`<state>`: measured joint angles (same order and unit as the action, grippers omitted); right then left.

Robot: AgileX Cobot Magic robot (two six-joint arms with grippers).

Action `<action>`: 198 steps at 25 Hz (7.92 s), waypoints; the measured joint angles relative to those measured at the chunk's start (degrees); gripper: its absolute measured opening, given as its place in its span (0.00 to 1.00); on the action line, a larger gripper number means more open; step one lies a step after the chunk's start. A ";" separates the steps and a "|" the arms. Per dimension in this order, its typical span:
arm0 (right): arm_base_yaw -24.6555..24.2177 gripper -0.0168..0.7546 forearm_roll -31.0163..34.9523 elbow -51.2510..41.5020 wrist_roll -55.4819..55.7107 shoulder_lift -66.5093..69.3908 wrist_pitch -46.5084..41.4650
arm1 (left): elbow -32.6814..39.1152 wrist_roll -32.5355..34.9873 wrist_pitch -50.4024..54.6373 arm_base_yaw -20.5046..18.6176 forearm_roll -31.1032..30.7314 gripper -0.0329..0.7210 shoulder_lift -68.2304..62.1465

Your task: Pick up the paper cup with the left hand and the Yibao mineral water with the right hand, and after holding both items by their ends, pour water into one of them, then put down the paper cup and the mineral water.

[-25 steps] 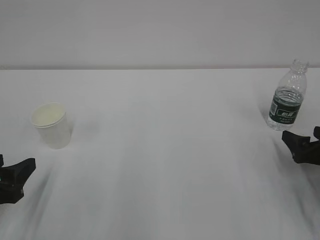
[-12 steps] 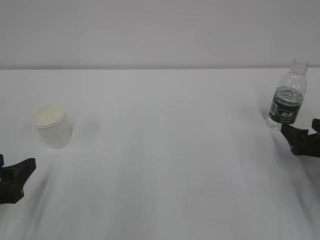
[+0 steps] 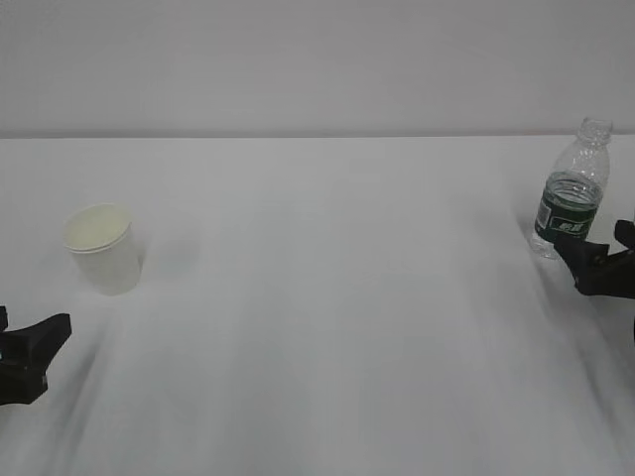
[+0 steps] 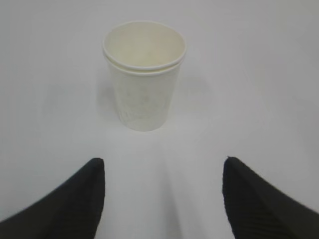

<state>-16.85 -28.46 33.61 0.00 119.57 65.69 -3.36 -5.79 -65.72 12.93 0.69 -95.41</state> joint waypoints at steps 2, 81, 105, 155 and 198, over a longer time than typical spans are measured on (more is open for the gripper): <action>0.00 0.89 -0.04 0.55 0.00 0.00 0.00 | 0.00 0.00 0.00 0.00 0.00 0.74 0.00; 2.56 0.77 -4.02 18.29 7.03 9.31 -5.65 | 0.00 0.00 0.00 0.00 -0.69 0.73 0.00; 2.56 0.63 -4.67 18.29 7.39 9.31 -5.78 | 0.00 0.00 0.00 0.00 -0.69 0.73 0.00; 2.56 0.63 -31.27 17.70 26.43 -13.49 -14.82 | 0.00 0.00 0.00 0.00 -0.69 0.73 0.00; 12.00 0.63 -54.13 17.58 45.64 -24.32 -11.16 | 0.00 0.00 0.00 0.00 -0.69 0.73 0.00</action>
<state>-4.86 -82.59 51.19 45.64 95.25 54.53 -3.36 -5.79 -65.72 12.93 0.00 -95.41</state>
